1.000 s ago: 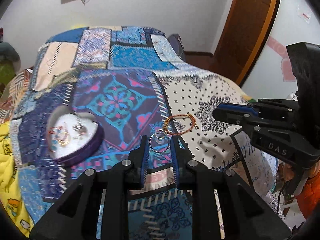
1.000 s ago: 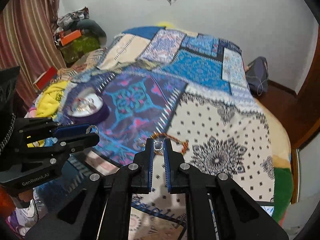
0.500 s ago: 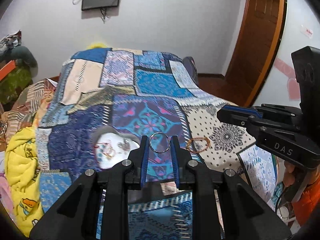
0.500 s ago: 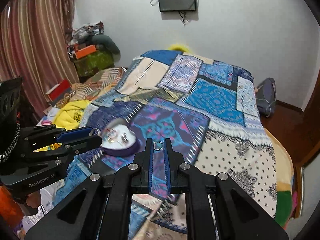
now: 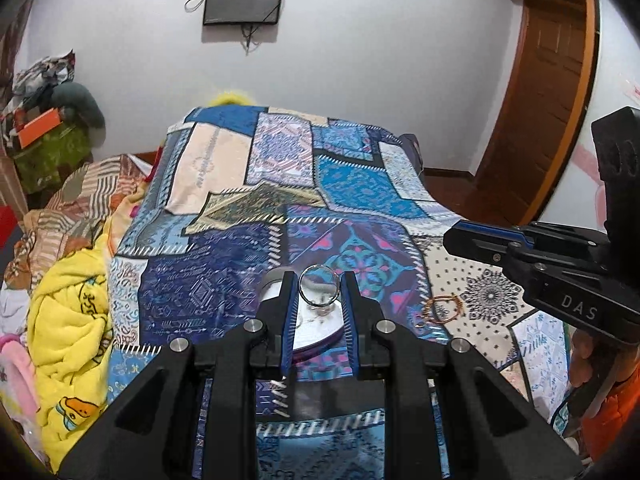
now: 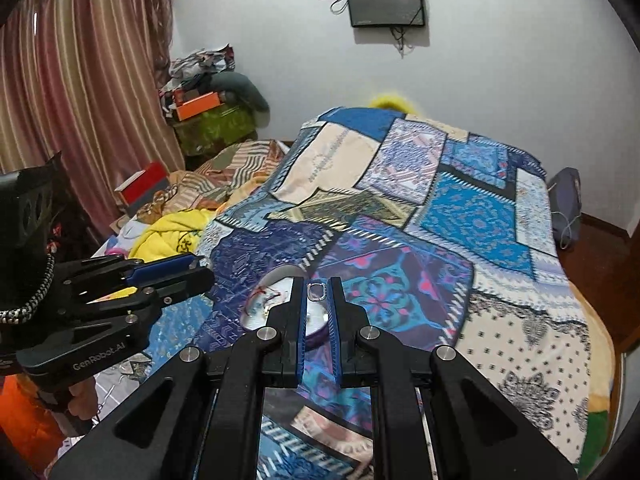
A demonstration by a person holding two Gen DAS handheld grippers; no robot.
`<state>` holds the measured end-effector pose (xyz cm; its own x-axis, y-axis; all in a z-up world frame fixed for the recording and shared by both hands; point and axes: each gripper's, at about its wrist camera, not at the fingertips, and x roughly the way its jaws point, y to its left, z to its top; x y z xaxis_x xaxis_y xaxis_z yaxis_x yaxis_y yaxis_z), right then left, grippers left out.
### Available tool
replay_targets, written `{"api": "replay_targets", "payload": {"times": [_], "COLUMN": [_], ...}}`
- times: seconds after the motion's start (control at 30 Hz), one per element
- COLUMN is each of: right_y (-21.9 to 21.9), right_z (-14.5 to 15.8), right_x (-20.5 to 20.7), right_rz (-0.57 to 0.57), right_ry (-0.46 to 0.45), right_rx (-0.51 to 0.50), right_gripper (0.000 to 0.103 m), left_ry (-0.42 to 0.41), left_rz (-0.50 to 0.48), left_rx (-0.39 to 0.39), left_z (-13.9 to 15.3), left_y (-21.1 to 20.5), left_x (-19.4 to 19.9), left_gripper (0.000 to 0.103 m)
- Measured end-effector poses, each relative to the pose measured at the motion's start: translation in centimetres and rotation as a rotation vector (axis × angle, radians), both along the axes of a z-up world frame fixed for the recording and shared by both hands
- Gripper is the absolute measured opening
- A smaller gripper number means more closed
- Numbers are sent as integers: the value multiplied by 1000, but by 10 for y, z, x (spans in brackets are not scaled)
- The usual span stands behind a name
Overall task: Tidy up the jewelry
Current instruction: 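Carry both rings over the heart tin and open both grippers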
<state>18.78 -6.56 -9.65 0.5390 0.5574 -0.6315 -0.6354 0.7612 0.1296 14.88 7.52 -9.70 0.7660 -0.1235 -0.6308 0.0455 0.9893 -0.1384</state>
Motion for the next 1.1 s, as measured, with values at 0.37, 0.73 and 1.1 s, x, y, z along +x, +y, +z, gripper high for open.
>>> {"api": "replay_targets", "payload": {"times": [0.37,0.73,1.1], "right_y": [38,62,72], "right_z": [-31,-58,-63], "right_x": [21,41,43], "right_rz": [63,94,112], "right_ry": [95,177,192], "right_rx": [-34,-54,-77], "right_gripper": [9,9,9], "left_ry": [110,164,167], "left_rz": [-13,-20,-15], "left_rx": [-21,-39,-50], "left_z": [-50,-78,-82], "left_y": [13,22,26], "left_x": [16,35,39], "left_gripper": [20,20,20]}}
